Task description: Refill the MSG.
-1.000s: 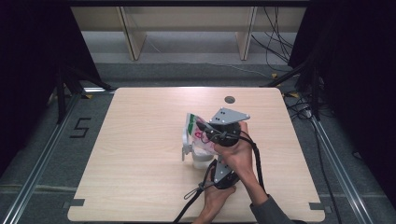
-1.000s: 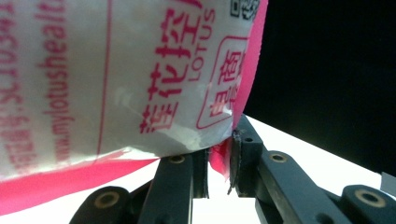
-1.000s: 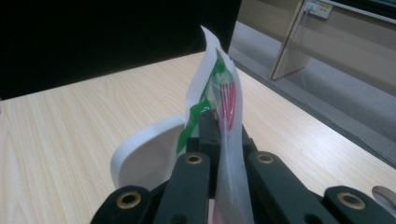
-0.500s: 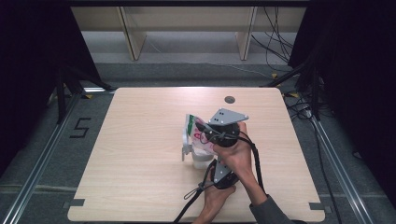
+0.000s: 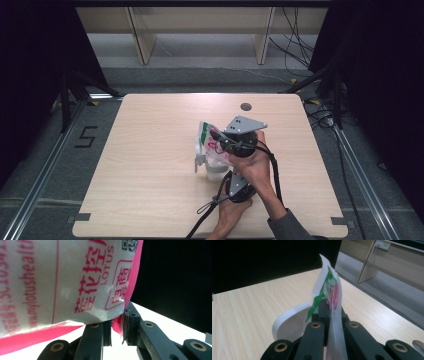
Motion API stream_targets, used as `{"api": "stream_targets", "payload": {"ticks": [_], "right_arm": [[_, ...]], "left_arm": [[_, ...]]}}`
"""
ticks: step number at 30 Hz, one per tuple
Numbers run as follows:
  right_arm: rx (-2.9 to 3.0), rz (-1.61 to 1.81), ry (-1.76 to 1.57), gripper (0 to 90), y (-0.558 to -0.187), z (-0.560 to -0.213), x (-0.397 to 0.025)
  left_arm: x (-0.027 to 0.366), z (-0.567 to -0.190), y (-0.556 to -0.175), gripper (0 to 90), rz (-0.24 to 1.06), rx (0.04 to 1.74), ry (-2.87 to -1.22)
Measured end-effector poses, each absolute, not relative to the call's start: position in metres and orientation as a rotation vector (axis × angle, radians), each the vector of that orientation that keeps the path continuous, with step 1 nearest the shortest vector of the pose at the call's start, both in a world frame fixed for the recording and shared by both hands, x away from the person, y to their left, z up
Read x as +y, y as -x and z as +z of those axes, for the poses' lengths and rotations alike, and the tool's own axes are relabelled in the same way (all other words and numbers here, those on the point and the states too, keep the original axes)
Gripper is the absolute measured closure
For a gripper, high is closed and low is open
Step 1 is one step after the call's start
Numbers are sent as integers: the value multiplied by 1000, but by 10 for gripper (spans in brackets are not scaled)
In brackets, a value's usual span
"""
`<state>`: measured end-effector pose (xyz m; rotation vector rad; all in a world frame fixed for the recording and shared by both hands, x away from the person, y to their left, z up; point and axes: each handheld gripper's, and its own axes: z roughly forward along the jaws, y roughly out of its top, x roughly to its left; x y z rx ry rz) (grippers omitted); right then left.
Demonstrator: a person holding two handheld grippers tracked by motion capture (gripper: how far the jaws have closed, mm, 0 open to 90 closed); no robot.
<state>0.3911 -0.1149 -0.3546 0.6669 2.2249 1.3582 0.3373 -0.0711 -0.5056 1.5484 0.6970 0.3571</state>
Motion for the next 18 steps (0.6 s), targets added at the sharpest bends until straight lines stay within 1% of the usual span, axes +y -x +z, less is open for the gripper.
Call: {"api": "stream_targets", "payload": {"ticks": [18], "right_arm": [[2211,1403,-709,897,-391,-353,-121]], "left_arm": [[-69,-508,-338,789,365,687,-1579]]}}
